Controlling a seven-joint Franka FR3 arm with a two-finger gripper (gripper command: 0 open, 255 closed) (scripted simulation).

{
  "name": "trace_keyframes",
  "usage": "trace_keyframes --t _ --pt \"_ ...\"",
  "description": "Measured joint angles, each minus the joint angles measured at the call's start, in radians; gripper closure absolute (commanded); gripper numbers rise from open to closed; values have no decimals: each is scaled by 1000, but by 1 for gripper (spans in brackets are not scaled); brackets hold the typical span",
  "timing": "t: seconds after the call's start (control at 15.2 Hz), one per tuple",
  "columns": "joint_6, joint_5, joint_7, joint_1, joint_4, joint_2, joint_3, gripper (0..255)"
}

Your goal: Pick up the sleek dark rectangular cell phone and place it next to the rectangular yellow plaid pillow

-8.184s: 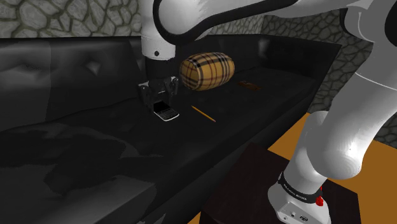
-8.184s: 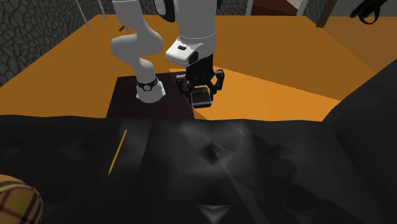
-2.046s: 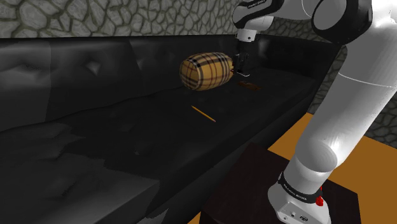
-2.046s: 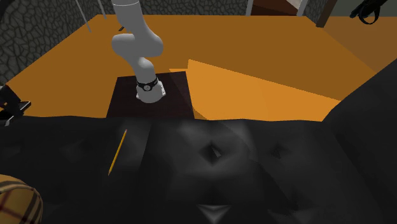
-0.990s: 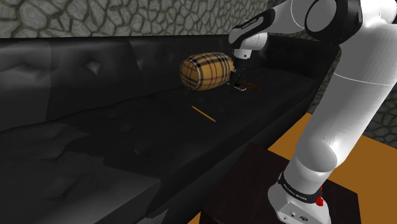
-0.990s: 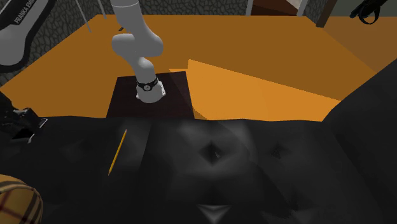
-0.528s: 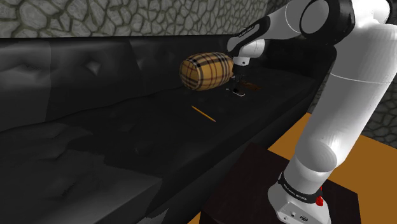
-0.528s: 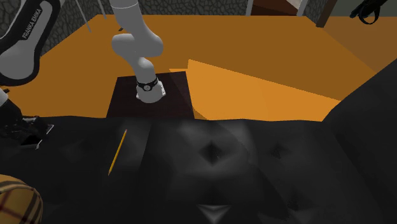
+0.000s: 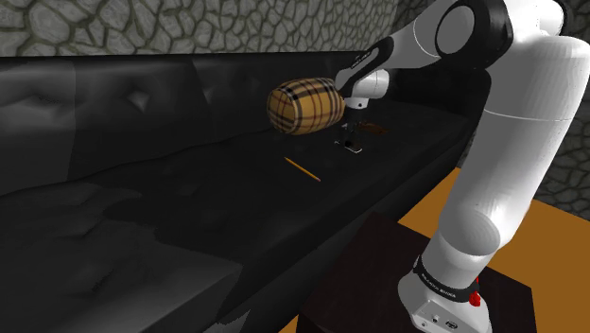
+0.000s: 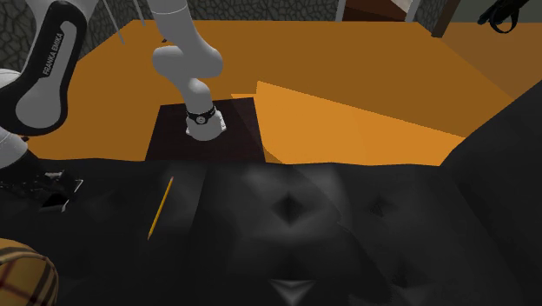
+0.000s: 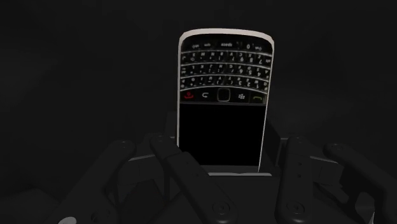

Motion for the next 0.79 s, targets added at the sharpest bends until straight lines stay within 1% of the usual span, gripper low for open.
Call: trace_keyframes --t 0.46,0.53,0.79 --pt "10 5 -2 0 -1 10 2 255" --pt "10 5 -2 0 -1 10 2 0" --pt "10 5 -2 0 -1 10 2 0"
